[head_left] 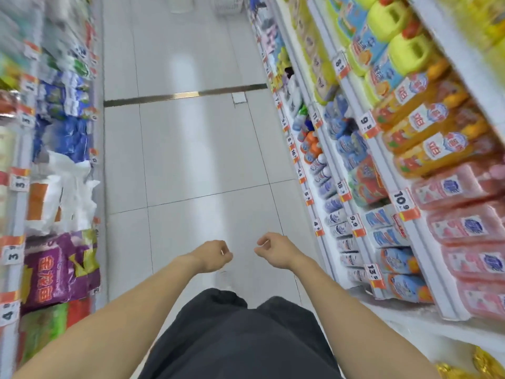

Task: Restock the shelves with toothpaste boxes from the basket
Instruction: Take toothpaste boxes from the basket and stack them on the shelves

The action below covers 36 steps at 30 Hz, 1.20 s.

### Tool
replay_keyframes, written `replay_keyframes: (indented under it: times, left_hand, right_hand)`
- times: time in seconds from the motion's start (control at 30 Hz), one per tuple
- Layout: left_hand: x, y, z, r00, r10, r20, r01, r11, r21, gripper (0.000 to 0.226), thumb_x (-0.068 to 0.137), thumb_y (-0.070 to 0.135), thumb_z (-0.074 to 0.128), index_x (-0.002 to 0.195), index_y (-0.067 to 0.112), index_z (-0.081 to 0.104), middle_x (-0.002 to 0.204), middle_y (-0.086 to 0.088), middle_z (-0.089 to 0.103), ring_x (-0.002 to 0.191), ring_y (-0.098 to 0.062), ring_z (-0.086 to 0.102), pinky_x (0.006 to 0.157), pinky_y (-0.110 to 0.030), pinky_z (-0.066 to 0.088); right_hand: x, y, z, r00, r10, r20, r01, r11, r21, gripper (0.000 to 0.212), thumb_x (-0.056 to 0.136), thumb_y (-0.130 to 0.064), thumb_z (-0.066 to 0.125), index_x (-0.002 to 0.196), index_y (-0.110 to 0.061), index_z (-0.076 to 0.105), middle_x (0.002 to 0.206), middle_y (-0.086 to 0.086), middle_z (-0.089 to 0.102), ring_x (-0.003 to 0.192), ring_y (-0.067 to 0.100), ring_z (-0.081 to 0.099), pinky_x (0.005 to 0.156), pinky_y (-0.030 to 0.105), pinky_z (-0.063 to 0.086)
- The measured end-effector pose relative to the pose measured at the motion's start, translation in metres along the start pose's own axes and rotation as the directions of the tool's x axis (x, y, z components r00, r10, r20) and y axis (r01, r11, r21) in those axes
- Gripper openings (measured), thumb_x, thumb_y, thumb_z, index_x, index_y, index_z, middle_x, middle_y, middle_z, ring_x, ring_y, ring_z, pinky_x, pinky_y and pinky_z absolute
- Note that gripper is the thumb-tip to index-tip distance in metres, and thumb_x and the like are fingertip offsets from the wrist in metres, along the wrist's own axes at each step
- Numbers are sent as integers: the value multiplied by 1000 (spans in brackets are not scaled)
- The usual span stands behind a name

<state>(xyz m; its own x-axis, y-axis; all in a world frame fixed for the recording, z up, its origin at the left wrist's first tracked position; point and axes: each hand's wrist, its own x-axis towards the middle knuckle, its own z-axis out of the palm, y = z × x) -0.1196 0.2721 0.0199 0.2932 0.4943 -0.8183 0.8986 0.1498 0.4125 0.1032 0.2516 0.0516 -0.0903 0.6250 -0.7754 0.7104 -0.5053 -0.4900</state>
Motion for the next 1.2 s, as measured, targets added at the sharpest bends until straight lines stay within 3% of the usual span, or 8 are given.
replay_keyframes:
  times: [0.17,0.37,0.7,0.87,1.03,1.2]
  left_hand:
    - [42,3,-94,998,12,-57,-13,1000,-12,31,98,41,48,116,18,60,116,-2,64,103,-21,59,91,-34,48]
    - [109,-5,-200,995,-50,-89,43,996,-76,29,98,39,50,113,18,62,111,0,65,101,-18,61,89,-32,49]
    - [180,-11,-385,979,-120,-163,78,966,-246,25,98,37,50,109,18,62,106,0,67,93,-17,64,81,-30,50]
    - [224,-38,-468,985,-103,-139,63,962,-266,26,99,36,51,107,15,62,109,1,61,95,-16,61,72,-22,42]
    - [259,-77,-576,979,-132,-157,87,960,-268,20,99,37,49,105,21,59,107,2,63,93,-14,59,74,-26,42]
    - [297,-89,-684,983,-111,-146,77,973,-219,26,98,38,49,112,19,61,114,-1,64,100,-19,60,86,-31,48]
  right_hand:
    - [66,-59,-56,998,-47,-45,46,999,-22,33,95,-35,62,122,-16,62,111,-4,58,101,16,60,85,26,48]
    - [165,-126,-118,998,-55,26,56,996,-70,31,95,-32,62,120,-14,62,112,-1,60,98,14,56,85,23,42]
    - [307,-291,-217,985,-110,135,131,978,-160,36,95,-43,58,118,-15,62,108,-2,60,101,18,59,89,29,47]
    - [381,-371,-245,980,-94,174,137,958,-252,38,97,-44,57,121,-14,61,118,2,62,106,20,59,95,34,49]
    - [445,-463,-269,980,-53,194,106,956,-273,44,99,-49,50,124,-14,60,121,2,61,111,22,58,97,35,47]
    - [510,-553,-303,988,-80,136,112,962,-250,33,97,-44,56,118,-19,61,118,1,63,104,20,60,95,37,51]
